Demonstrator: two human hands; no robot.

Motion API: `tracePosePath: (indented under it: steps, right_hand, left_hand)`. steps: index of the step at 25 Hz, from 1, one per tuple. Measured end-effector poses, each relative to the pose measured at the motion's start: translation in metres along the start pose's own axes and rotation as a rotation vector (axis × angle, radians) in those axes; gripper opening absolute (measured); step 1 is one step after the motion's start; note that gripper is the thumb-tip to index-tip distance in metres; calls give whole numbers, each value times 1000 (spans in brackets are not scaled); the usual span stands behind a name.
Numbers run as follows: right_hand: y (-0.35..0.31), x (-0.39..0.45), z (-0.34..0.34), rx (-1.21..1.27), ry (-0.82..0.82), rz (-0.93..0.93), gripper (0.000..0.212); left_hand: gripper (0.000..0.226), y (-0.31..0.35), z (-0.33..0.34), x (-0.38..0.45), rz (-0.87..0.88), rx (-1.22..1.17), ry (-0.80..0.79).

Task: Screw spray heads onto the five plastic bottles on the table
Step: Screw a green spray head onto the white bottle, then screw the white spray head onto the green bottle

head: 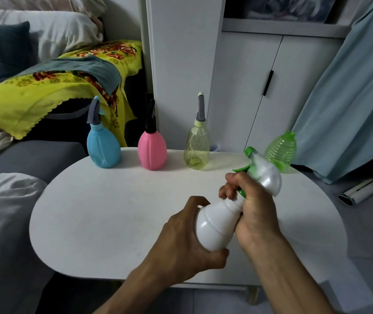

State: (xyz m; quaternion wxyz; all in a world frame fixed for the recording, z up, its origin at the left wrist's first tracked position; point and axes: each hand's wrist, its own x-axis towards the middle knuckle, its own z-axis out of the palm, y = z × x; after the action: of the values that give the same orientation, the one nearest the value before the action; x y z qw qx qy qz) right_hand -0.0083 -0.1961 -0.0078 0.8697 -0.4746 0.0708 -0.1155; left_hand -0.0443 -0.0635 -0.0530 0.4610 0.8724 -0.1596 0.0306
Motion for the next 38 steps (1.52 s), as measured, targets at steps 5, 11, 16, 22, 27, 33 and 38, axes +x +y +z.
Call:
tracePosePath:
  steps: [5, 11, 16, 22, 27, 33, 38]
  right_hand:
    - [-4, 5, -5, -94, -85, -3, 29]
    - [13, -1, -4, -484, -173, -12, 41]
    - [-15, 50, -14, -672, 50, -282, 26]
    - [-11, 156, -45, -890, 249, -364, 35]
    - [35, 186, -66, -912, 249, -349, 44]
    - [48, 193, -68, -911, 289, -419, 48]
    - [46, 196, -68, -943, 281, -372, 59]
  left_hand:
    - [74, -3, 4, 3, 30, -16, 64]
    - [71, -10, -6, 40, 43, -150, 220]
    - [91, -34, 4, 62, -40, 9, 55]
    - [70, -92, 17, 64, -119, 625, -166]
    - [70, -99, 23, 69, -100, 689, -178]
    - [70, -101, 21, 67, -110, 704, -231]
    - [71, -98, 23, 66, -111, 702, -233]
